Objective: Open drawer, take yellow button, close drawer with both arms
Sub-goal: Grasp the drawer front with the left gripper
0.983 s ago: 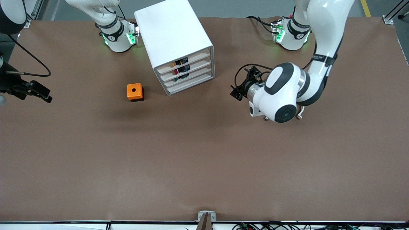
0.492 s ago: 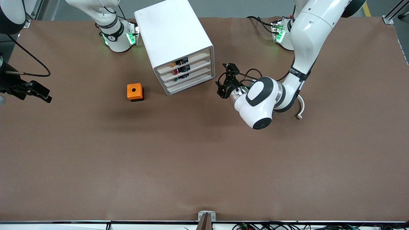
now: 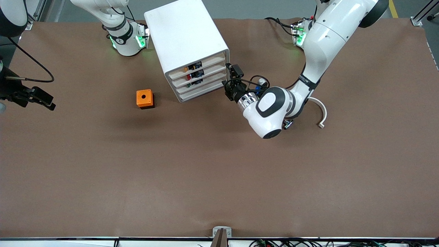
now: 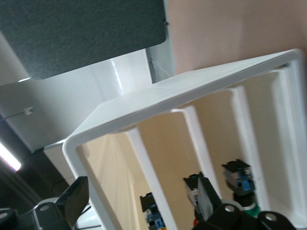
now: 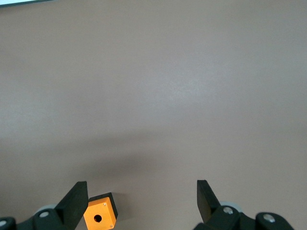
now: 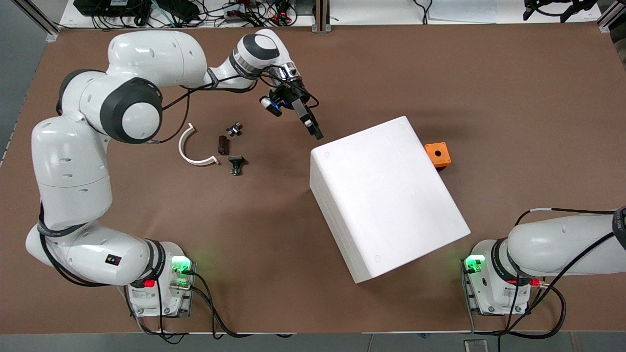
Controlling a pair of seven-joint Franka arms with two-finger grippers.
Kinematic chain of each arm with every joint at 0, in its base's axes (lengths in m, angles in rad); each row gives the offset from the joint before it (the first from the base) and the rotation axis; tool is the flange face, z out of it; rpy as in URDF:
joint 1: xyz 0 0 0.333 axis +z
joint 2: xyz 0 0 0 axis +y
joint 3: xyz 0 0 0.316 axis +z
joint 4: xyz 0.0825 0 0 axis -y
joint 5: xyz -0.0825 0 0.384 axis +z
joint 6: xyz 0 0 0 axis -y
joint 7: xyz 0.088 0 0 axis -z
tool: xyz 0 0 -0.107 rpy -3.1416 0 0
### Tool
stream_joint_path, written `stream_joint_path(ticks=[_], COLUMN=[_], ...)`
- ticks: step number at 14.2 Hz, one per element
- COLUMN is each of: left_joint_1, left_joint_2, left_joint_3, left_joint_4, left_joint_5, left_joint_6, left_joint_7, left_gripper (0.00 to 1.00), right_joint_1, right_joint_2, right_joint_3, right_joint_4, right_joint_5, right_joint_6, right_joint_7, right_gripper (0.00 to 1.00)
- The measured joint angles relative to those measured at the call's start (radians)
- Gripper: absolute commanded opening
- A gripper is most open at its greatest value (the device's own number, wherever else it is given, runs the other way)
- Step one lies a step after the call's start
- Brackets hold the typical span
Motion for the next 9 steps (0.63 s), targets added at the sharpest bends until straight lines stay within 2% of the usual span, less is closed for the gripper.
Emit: stream_joint_path(ticks=[3, 8, 9], left_joint_1=[-0.015, -0.058, -0.067], left_joint_2=[0.006, 0.038, 0.042], left_joint_3=[-0.017, -0.017, -0.018], left_joint_4=[0.000, 0.000, -0.001], left_joint_5=[-0.021, -0.029, -0.029], left_joint_6=[0.000, 0.001, 0.001], left_joint_7=[-0.043, -0.046, -0.046], left_gripper=[0.74, 0.62, 0.56], right_joint_1=[0.000, 0.000, 0.000], right_joint_2=[0.000, 0.000, 0.000], right_joint_3=[0.000, 0.000, 0.000], right_joint_4=[0.000, -0.002, -0.002], right_joint_5=[0.000, 0.000, 0.000], right_joint_6=[0.000, 0.000, 0.000], right_joint_7=[0.000, 0.000, 0.000], right_gripper=[1.00, 1.00, 1.00])
